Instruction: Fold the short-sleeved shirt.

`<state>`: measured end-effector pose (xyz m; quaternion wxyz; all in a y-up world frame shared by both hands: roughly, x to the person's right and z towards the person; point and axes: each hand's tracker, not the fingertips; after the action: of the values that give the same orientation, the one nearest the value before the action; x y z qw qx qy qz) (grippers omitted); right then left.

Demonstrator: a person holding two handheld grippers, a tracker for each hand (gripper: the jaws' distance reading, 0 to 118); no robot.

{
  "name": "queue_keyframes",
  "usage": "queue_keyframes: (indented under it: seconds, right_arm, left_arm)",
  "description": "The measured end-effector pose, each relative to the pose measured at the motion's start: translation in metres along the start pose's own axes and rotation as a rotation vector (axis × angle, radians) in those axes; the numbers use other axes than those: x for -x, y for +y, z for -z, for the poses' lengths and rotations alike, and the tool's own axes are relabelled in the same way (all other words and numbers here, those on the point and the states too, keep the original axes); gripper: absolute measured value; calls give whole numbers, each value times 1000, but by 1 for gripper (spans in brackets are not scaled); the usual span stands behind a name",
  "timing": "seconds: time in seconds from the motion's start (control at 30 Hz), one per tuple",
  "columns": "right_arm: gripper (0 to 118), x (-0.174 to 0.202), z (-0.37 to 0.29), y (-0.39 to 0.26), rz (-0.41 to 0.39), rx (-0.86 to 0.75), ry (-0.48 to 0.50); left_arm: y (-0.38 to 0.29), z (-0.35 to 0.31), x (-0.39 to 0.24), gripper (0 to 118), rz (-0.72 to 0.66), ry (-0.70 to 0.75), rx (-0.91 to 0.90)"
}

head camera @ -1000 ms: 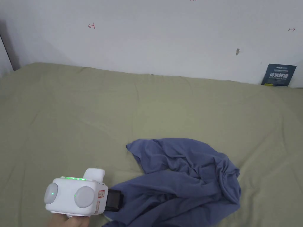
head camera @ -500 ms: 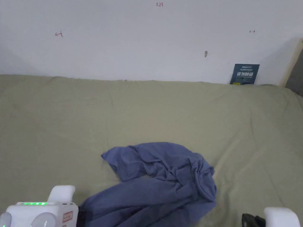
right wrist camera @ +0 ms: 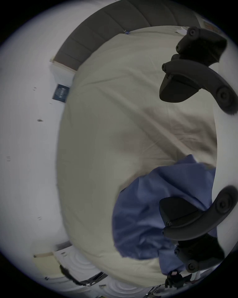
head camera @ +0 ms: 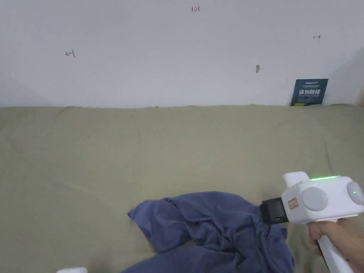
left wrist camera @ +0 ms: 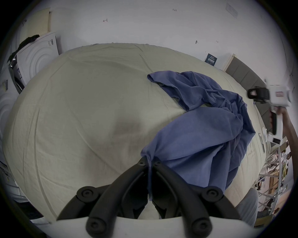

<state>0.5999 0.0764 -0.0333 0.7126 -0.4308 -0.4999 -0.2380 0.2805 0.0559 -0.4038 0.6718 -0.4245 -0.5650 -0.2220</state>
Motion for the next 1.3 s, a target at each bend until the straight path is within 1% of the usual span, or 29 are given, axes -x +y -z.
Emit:
queue_keyframes:
  seconds: [0.03, 0.07, 0.1, 0.13, 0.17, 0.2, 0.23, 0.27, 0.3, 0.33, 0.37, 0.4, 0.47, 0.5, 0.53, 0.6, 0.63, 0.8, 0.83, 0.87, 0.93, 0.97, 1.03, 1.07, 1.17, 1.27, 1.3]
  right_arm:
    - [118, 1, 14, -4, 1, 50, 46]
    - [118, 4, 24, -11, 3, 79, 44]
    - [117, 10, 32, -11, -12, 102, 32]
    - [109, 15, 39, -17, -44, 122, -6]
    - [97, 16, 39, -22, -38, 103, 14]
    - [90, 16, 32, -23, 1, 62, 41]
    - [66, 17, 25, -18, -15, 51, 33]
    - [9, 17, 16, -18, -48, 11, 70]
    - [6, 20, 10, -18, -93, 7, 37]
    - [6, 21, 2, -20, -131, -22, -52]
    - [6, 16, -4, -17, -113, -1, 42]
    - [6, 13, -12, -18, -94, -8, 29]
    - [6, 0, -38, -19, 5, -58, 103]
    - [6, -4, -51, -17, 21, -73, 113]
    - [6, -8, -67, -19, 10, -98, 126]
    - [6, -16, -99, -21, -3, -151, 113]
    - [6, -19, -115, -23, -6, -168, 122]
    - [6, -50, -197, -30, 5, -280, 106]
    - [6, -57, -213, -32, 19, -308, 98]
    - [6, -65, -231, -33, 35, -323, 114]
    - [6, -69, -270, -43, 72, -390, 122]
    - [6, -72, -287, -45, 82, -404, 150]
    - [6, -78, -315, -46, 93, -441, 148]
    - [6, -77, -331, -46, 86, -461, 139]
    - [6, -76, -371, -46, 59, -532, 97]
    - [6, -74, -406, -47, 47, -576, 71]
    - [6, -76, -412, -46, 51, -586, 69]
  left_arm:
    - [0, 2, 0, 0, 0, -2, 4]
    - [0, 5, 2, 0, 2, -3, 6]
    - [0, 6, 2, 0, 3, -2, 6]
    - [-1, 8, 1, 0, 8, -2, 11]
    - [-1, 10, 0, 0, 12, -2, 18]
    - [-1, 12, 0, 0, 17, -3, 22]
    - [-1, 12, -1, 0, 22, 3, 21]
    - [-1, 12, -1, 0, 23, 3, 23]
    - [0, 12, -1, 0, 23, 2, 25]
    - [0, 12, 0, 0, 20, 2, 25]
    - [2, 10, 1, 0, 14, 0, 30]
    - [3, 7, 1, 0, 12, 0, 29]
    - [4, -6, 2, 0, -8, 9, -5]
    - [6, -12, 4, 0, -25, 1, -9]
    - [9, -20, 5, 0, -44, -4, -26]
    - [17, -40, 7, 0, -49, 20, -57]
    - [21, -50, 8, 0, -50, 41, -89]
    - [53, -113, 15, 0, -9, 152, -205]
    - [61, -127, 17, 0, -4, 184, -236]
    - [70, -143, 22, 0, -4, 185, -255]
    - [83, -171, 24, 0, -22, 170, -306]
    - [90, -187, 21, 0, -23, 164, -331]
    - [102, -221, 11, 0, -30, 139, -392]
    - [109, -239, 4, 0, -30, 128, -423]
    - [124, -283, -18, 0, 14, 157, -504]
    - [136, -313, -33, 0, 40, 182, -574]
    - [138, -320, -37, 0, 43, 184, -569]
